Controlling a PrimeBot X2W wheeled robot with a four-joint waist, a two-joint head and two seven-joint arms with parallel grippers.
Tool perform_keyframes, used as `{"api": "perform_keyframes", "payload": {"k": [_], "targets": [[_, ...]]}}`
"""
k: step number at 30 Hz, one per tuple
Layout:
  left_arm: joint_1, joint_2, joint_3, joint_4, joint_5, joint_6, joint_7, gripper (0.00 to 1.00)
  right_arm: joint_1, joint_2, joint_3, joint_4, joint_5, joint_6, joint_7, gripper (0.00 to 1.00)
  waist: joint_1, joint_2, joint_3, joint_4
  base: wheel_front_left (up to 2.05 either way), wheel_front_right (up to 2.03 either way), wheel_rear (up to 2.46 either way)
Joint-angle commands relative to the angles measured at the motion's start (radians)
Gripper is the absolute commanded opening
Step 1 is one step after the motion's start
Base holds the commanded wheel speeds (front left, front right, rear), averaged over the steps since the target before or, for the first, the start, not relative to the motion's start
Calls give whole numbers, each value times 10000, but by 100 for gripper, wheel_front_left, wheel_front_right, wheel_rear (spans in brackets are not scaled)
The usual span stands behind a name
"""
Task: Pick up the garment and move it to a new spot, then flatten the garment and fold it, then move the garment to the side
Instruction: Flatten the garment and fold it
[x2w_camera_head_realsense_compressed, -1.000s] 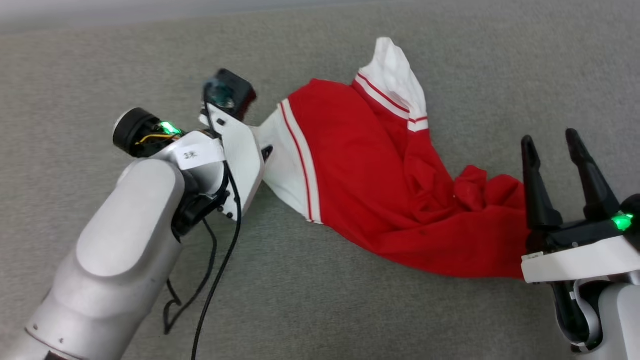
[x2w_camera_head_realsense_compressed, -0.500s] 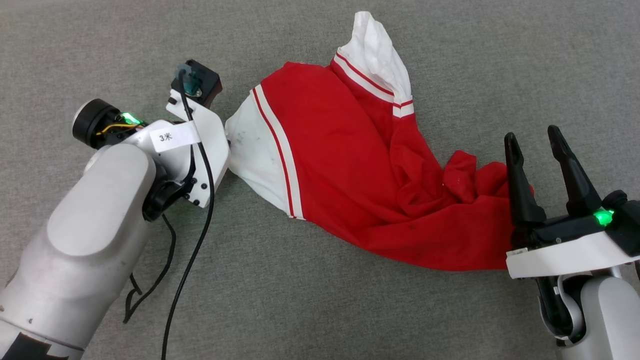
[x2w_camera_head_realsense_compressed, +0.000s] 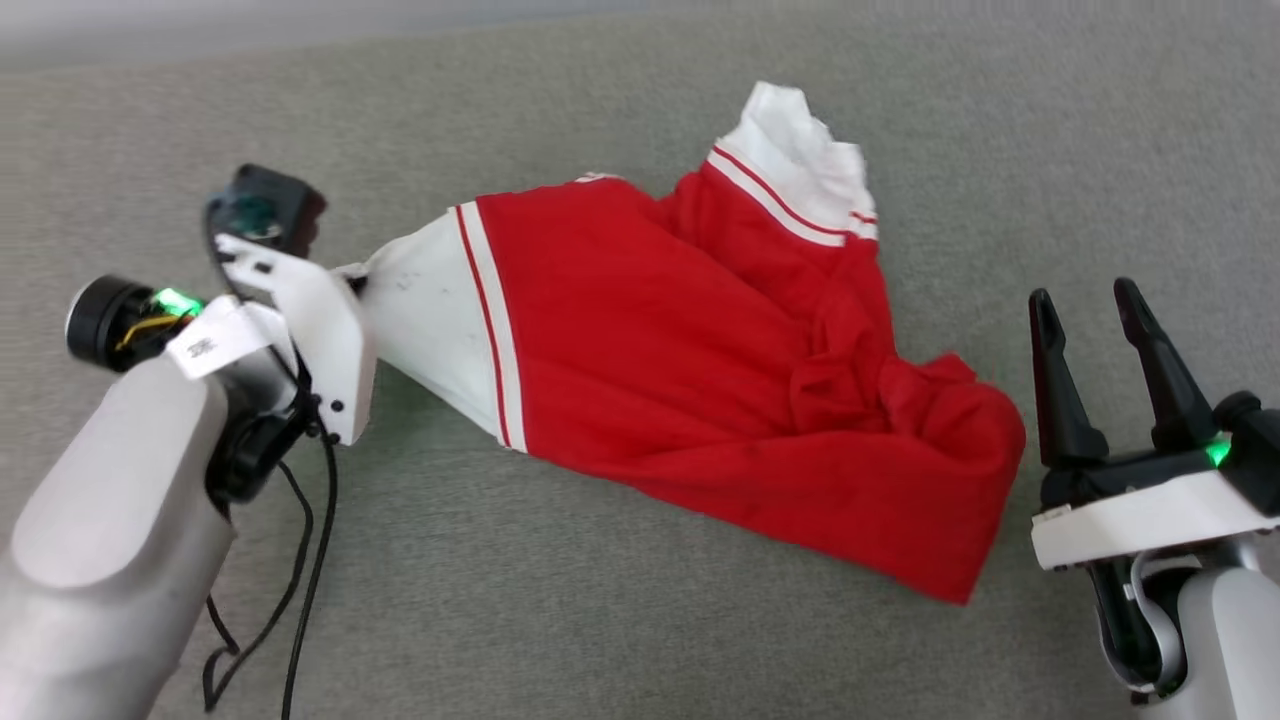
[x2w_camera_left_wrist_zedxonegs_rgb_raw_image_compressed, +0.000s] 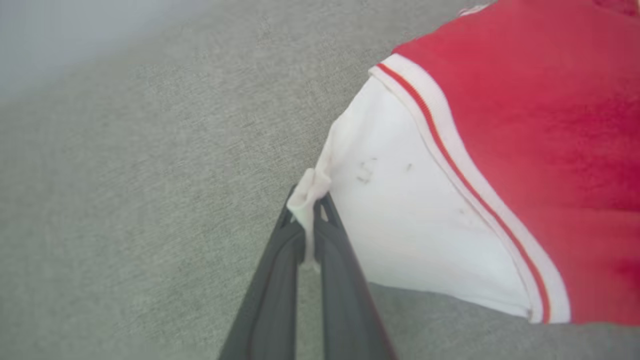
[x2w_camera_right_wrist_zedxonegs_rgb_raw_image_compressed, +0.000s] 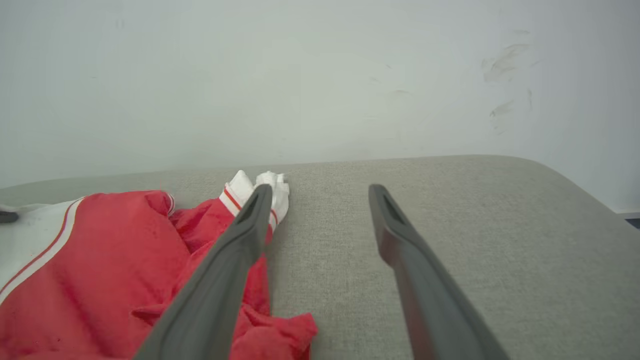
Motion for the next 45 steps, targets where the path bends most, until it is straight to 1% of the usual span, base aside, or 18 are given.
{"api": "perform_keyframes", "payload": {"k": [1,2,5,10,14,17,18,19,22,27,30,32,33,35,36,40,43,45], "targets": [[482,29,287,-305,-274,290,-266,0,197,-28,-86,46,-89,-7,75,100,0,0,-430,387,0,0,0],[786,24,443,-589,-411,451,-401,0,242,-14,-146,44,-103,-7,113,100,0,0,-561,499,0,0,0],[1712,386,682,-1395,-489,921,-575,0,407,82,-246,48,-177,-7,277,100,0,0,-886,793,0,0,0],[3569,774,834,-2655,-685,1709,-532,0,630,210,-377,116,-299,-7,520,100,0,0,-1336,1129,0,0,0],[4696,785,735,-3217,-876,1996,-582,0,774,305,-451,178,-345,-7,710,100,0,0,-1496,1273,0,0,0],[5087,590,655,-3226,-944,2070,-757,0,813,349,-506,274,-385,-7,916,100,0,0,-1542,1313,0,0,0],[5121,535,647,-3199,-902,2084,-924,31,830,369,-526,297,-385,-7,975,100,0,0,-1549,1323,0,0,0],[5124,380,670,-3093,-770,2158,-1348,100,876,380,-620,313,-403,-7,1051,100,0,0,-1565,1362,0,0,0],[4989,133,752,-3048,-475,2243,-2293,100,917,267,-760,304,-395,-7,1319,100,0,0,-1560,1491,0,0,0],[4719,-319,671,-3203,343,2120,-4512,100,605,-189,-858,-3,-104,-7,2232,100,0,0,-1474,1875,0,0,0],[4518,-517,539,-3404,1085,2207,-5963,100,144,-1011,-709,-177,-88,-10,3374,100,0,0,-1315,2164,0,0,0],[4393,-647,304,-3487,1697,2234,-6908,100,-340,-1469,-573,-246,240,-7,4385,100,0,0,-1160,2409,0,0,0],[4272,-673,163,-3573,2094,2218,-7322,100,-651,-1875,-314,-241,466,-6,5033,100,0,0,-1055,2558,0,0,0],[4253,-921,39,-3543,2432,2351,-7668,100,-1340,-2459,-351,24,1110,-9,6336,100,0,0,-830,2885,0,0,0],[4188,-1033,-24,-3566,2601,2325,-7757,100,-1648,-2722,-301,174,1363,-7,6989,100,0,0,-708,3071,0,0,0],[3915,-1662,-54,-3827,3041,2328,-7866,100,-3047,-3838,-31,883,1775,-7,9385,100,0,0,-190,3766,0,0,0],[3972,-1996,39,-3996,3233,2152,-7853,100,-4032,-4030,-63,1525,2152,-7,10773,100,0,0,171,4208,0,0,0],[3932,-2287,80,-4075,3363,2008,-7855,100,-4698,-4278,-88,1944,2105,-7,11472,100,0,0,414,4482,0,0,0]]}}
